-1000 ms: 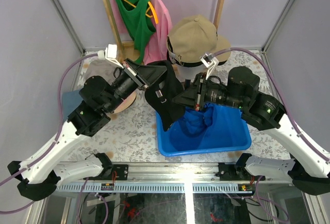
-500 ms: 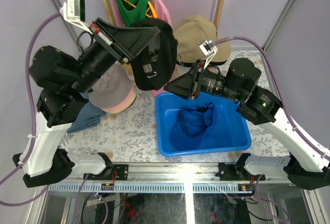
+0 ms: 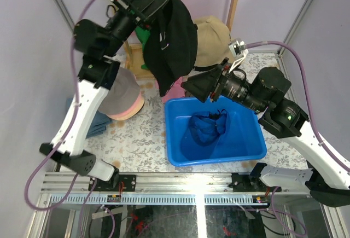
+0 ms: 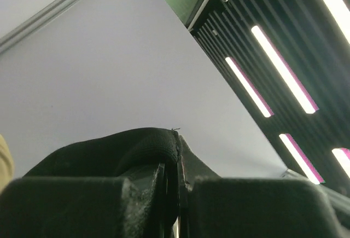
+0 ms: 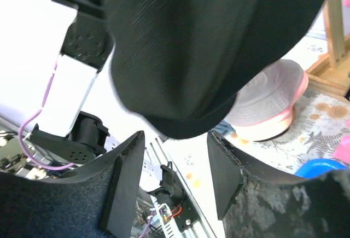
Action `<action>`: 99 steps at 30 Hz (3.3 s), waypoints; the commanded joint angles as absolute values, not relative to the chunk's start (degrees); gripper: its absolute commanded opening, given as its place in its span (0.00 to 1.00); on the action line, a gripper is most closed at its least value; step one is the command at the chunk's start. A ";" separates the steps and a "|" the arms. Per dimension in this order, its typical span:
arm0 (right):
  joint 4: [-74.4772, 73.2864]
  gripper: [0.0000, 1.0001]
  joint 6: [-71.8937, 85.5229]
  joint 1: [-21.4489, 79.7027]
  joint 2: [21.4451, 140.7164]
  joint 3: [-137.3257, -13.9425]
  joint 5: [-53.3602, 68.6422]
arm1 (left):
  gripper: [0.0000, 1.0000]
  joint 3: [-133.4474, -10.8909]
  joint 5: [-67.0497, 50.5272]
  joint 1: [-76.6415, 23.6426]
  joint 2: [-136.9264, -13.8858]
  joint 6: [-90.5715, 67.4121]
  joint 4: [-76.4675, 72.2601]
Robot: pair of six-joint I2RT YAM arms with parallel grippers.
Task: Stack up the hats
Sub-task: Stack the hat on the hat.
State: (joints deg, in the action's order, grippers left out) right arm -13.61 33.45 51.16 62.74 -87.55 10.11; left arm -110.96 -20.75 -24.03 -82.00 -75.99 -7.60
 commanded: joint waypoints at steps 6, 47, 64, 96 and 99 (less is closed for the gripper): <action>-6.38 0.62 33.57 51.52 60.11 -81.37 3.48 | 0.00 -125.71 -24.69 -20.48 -94.79 -97.04 -29.79; 39.48 0.81 74.45 41.09 76.57 -77.87 12.88 | 0.00 -140.43 -1.10 -26.90 -108.53 -121.98 -44.30; 47.43 0.80 79.21 40.87 78.69 -75.10 15.04 | 0.00 -140.03 8.11 -32.70 -109.06 -119.07 -45.18; 45.60 0.08 81.54 31.09 68.77 -73.33 20.53 | 0.00 -126.57 6.34 -27.29 -106.16 -115.71 -58.24; 44.00 0.05 82.67 25.87 68.23 -73.64 22.41 | 0.00 -123.80 3.77 -26.41 -106.14 -116.37 -60.73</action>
